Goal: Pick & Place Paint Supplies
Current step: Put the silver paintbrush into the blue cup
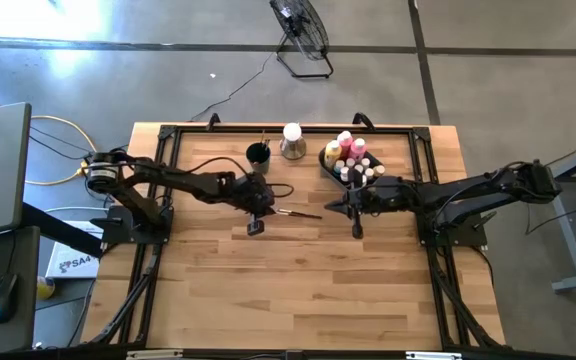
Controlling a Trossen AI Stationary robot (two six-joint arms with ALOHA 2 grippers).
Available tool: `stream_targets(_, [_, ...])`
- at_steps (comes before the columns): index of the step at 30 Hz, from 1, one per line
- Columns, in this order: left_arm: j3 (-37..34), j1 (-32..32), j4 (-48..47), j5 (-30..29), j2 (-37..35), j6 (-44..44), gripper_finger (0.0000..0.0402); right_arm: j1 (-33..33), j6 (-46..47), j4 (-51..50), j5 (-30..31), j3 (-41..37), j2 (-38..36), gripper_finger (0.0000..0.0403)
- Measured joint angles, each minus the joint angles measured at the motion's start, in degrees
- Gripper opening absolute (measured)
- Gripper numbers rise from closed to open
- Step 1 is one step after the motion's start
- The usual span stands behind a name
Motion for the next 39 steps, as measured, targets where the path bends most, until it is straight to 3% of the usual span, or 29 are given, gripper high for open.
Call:
stream_targets(4, [2.15, 0.0, -4.49, 0.13, -0.02, -1.91, 0.0, 0.96, -0.02, 3.52, 2.26, 0.0, 0.0, 0.0003])
stream_targets(16, [15.5, 0.04, -19.16, -4.91, -0.02, -2.35, 0.0, 12.07, -13.01, 7.28, 24.22, 0.04, 0.0, 0.0011])
stream_targets(20, [19.47, 0.04, -22.73, -6.12, -0.02, -2.32, 0.0, 14.36, -14.93, 7.8, 27.05, 0.04, 0.53, 0.0045])
stream_targets(27, [23.9, 0.04, -26.92, -6.99, -0.02, -2.64, 0.0, 15.15, -17.67, 12.6, 29.04, 0.11, 6.66, 0.0139])
stream_targets(31, [25.61, 0.04, -28.73, -7.01, -0.02, -2.75, 0.0, 14.5, -20.11, 14.29, 34.75, 0.92, 11.95, 0.0185])
stream_targets(39, [25.85, 0.04, -29.56, -7.17, -0.02, -2.75, 0.0, 13.9, -22.48, 11.18, 38.83, 8.47, 22.15, 0.0206])
